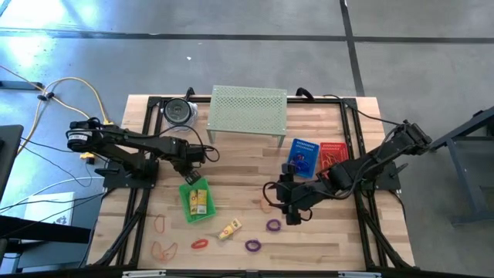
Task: Pick & Place Office Desk Supplies
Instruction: Put the blue rubber band into the red bin
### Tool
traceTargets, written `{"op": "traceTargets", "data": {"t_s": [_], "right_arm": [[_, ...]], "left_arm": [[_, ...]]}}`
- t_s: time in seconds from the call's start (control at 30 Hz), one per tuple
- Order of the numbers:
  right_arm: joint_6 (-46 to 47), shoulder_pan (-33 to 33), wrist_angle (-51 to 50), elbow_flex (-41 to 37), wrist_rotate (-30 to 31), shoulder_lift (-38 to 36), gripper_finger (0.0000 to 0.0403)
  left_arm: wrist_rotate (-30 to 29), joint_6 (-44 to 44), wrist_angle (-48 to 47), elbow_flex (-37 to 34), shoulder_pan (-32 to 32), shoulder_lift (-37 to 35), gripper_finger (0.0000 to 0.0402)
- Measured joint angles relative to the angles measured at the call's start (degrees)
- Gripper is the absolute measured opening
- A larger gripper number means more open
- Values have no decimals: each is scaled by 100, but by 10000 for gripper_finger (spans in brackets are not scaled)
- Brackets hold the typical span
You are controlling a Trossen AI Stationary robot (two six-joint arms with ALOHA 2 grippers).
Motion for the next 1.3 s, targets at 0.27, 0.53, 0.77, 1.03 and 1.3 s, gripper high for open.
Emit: {"op": "traceTargets", "data": {"t_s": [0.27,0.53,0.77,1.03,1.3], "right_arm": [[-192,-31,155,0,-109,0,232],[415,-14,188,-286,137,-4,232],[272,-30,1434,-1060,1624,-4,232],[22,-675,5008,-2226,1443,-4,232],[474,-1149,6078,-2744,319,321,232]], "left_arm": [[-334,59,-672,580,-3,-519,1],[-1298,-138,-626,1268,-672,-1267,1],[-2122,8,623,1307,-1569,-1472,1],[-2989,1096,2759,1311,-2421,-934,0],[-3340,2214,3961,1311,-2725,-306,0]]}}
